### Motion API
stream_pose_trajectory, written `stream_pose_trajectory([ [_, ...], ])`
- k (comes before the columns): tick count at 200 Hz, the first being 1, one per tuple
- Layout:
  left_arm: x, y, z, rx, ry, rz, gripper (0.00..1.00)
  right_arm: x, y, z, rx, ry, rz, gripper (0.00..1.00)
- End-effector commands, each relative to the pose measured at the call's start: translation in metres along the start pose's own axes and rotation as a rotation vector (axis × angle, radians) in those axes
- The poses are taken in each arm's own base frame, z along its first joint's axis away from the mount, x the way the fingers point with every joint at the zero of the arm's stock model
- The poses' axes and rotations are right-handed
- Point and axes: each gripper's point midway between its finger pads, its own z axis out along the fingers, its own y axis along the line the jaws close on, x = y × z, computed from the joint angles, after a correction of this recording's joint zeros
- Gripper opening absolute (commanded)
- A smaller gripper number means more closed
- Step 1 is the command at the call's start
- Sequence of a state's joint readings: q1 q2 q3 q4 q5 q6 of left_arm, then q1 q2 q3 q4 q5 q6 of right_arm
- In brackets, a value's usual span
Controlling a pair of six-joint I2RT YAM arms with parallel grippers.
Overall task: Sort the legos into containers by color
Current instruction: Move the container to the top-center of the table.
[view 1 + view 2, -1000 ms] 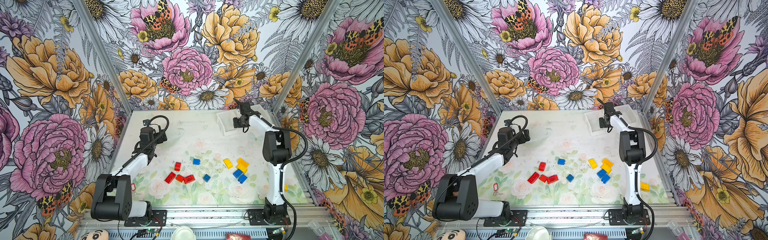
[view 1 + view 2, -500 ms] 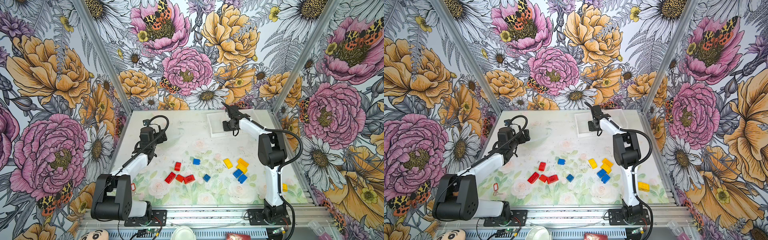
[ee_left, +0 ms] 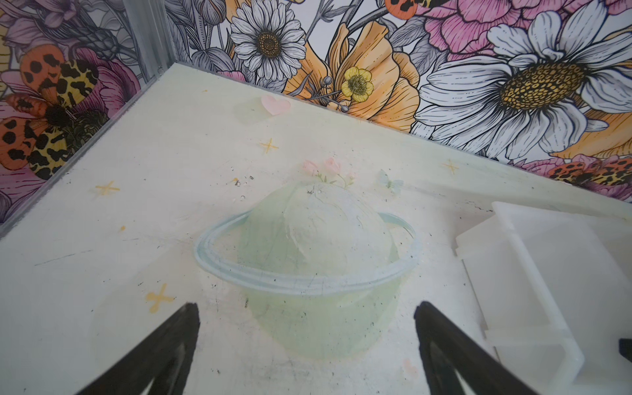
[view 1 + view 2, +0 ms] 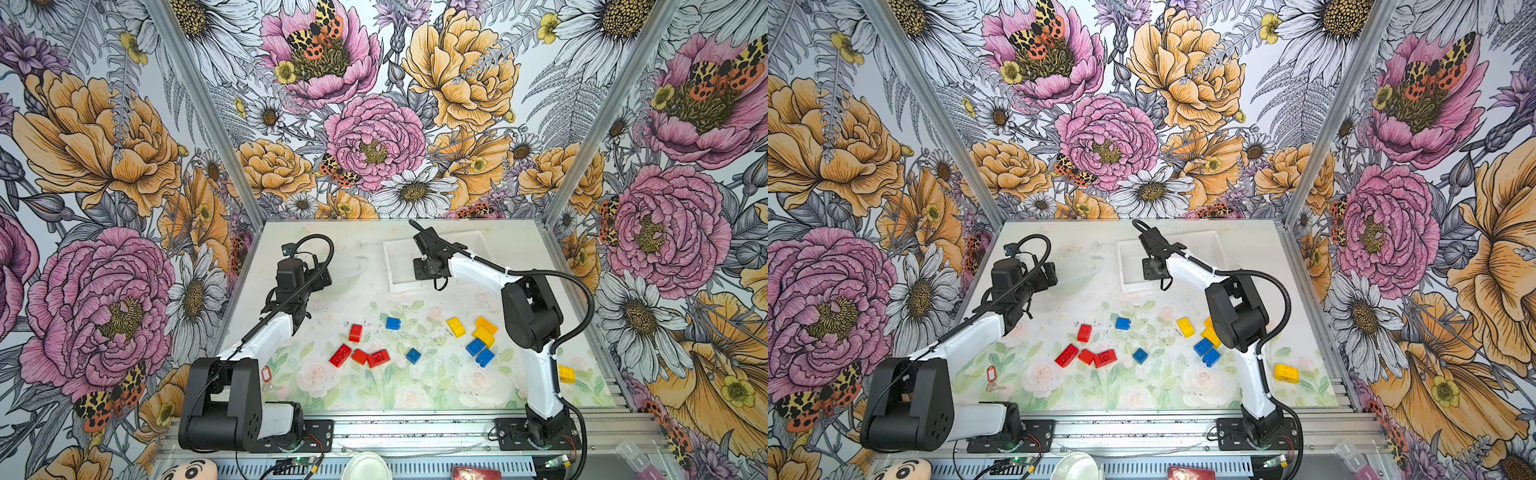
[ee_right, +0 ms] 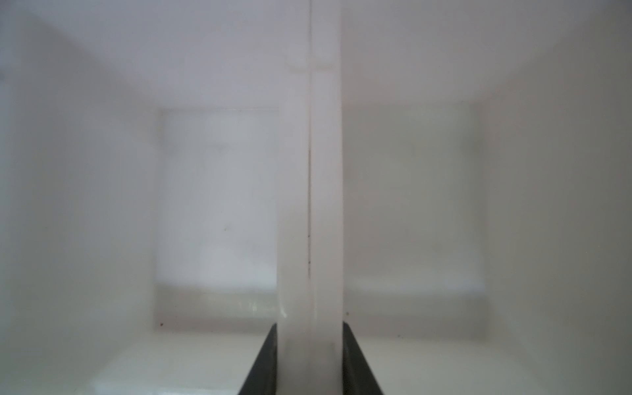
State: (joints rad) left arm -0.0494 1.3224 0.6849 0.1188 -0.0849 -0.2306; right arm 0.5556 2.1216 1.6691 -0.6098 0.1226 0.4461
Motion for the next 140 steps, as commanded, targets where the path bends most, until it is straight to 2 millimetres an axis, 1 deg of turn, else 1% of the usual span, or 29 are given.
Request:
stream_pose_trajectory([
  [1, 0.004, 0.004, -0.005, 0.004, 0.005, -0.019, 0.99, 0.030, 0.032, -0.004, -0.052, 0.074, 0.093, 0.01],
  [48, 0.005, 0.005, -0.006, 0.003, 0.008, -0.020, 0.99, 0.034, 0.076, -0.009, -0.080, 0.054, 0.122, 0.00],
  [67, 0.005, 0.006, -0.006, 0.002, 0.007, -0.023, 0.99, 0.032, 0.086, -0.010, -0.078, 0.037, 0.138, 0.00],
  [86, 0.006, 0.006, -0.006, 0.002, 0.011, -0.026, 0.99, 0.031, 0.092, -0.009, -0.074, 0.028, 0.142, 0.00],
  [115, 0.006, 0.006, -0.007, 0.003, 0.012, -0.025, 0.99, 0.029, 0.095, -0.004, -0.071, 0.032, 0.134, 0.00],
  [124, 0.006, 0.006, -0.007, 0.004, 0.011, -0.025, 0.99, 0.029, 0.095, -0.005, -0.070, 0.028, 0.131, 0.06],
  [140, 0.007, 0.007, -0.008, -0.001, 0.011, -0.026, 0.99, 0.025, 0.095, -0.010, -0.074, 0.016, 0.120, 0.22],
])
